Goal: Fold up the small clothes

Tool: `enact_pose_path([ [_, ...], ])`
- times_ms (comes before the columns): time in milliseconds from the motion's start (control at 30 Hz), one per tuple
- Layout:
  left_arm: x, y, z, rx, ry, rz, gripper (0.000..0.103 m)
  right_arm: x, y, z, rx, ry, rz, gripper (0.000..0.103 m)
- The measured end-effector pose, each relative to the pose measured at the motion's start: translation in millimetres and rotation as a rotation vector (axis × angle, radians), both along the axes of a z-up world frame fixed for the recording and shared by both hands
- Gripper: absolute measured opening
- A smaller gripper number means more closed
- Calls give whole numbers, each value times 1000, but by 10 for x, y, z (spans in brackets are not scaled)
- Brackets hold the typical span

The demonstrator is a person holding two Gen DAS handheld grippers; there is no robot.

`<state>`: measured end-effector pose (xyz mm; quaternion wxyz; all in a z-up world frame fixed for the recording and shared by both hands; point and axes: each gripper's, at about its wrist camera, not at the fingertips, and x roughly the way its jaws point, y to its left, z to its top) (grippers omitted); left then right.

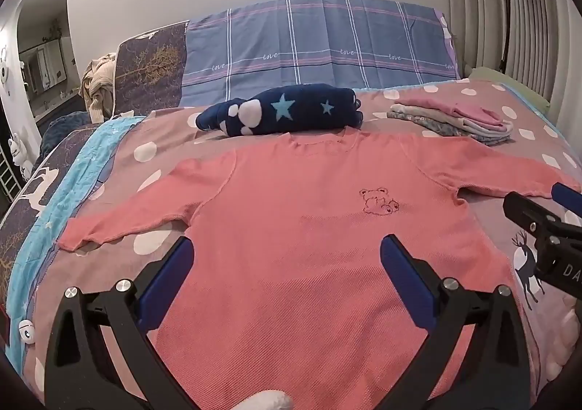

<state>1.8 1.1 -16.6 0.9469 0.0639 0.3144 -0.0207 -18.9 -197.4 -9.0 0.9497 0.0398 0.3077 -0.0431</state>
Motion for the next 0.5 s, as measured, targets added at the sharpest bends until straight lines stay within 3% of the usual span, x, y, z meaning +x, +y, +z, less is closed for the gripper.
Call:
enact_pose_path([
  [500, -11, -15, -49, 13, 6, -16, 102, 6, 22, -7, -2, 7, 8, 101],
])
